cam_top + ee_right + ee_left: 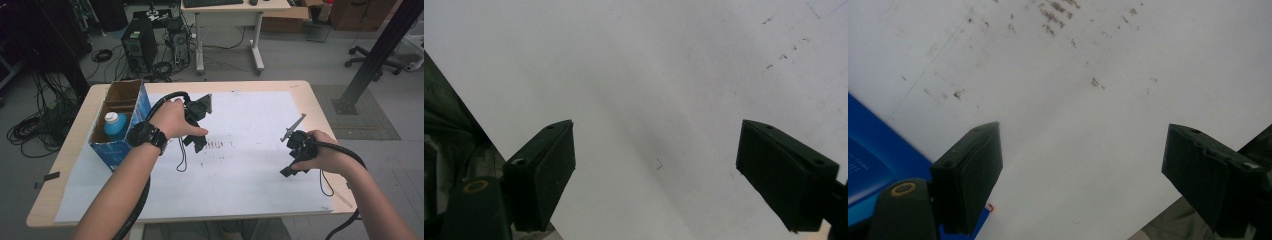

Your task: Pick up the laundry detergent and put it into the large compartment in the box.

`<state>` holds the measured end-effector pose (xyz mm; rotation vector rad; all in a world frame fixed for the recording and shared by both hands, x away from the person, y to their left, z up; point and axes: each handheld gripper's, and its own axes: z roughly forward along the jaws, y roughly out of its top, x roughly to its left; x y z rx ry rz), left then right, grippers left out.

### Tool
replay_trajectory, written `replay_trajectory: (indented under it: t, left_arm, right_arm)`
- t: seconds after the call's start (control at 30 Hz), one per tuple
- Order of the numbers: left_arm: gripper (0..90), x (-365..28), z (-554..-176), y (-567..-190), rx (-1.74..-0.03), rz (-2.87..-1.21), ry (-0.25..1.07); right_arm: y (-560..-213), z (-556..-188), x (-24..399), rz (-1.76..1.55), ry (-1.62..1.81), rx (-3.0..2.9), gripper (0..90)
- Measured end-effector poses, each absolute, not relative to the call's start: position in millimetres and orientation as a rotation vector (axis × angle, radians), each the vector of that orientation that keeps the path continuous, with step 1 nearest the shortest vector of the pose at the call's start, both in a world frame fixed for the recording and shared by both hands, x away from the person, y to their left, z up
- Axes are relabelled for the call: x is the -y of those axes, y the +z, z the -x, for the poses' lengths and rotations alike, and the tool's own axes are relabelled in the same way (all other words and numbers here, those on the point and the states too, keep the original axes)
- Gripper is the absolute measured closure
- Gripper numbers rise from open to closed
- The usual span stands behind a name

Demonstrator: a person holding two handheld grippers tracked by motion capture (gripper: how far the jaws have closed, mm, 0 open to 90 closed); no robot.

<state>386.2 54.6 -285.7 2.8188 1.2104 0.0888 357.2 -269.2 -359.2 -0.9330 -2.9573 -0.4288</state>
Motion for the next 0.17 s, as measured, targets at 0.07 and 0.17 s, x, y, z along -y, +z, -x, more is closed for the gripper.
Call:
replay_trajectory:
  t: [0.07, 0.17]
  left_arm:
    - [16.8, -54.5, -385.8, -286.5, -1.211, -2.825, 0.089]
    - [16.8, -54.1, -385.8, -286.2, -1.21, -2.825, 0.088]
  right_arm:
    - [-358.8, -357.0, 269.6, 0.929, -0.433, 2.958, 16.2]
    - [-358.8, -356.3, 269.5, 0.927, -0.435, 2.957, 16.2]
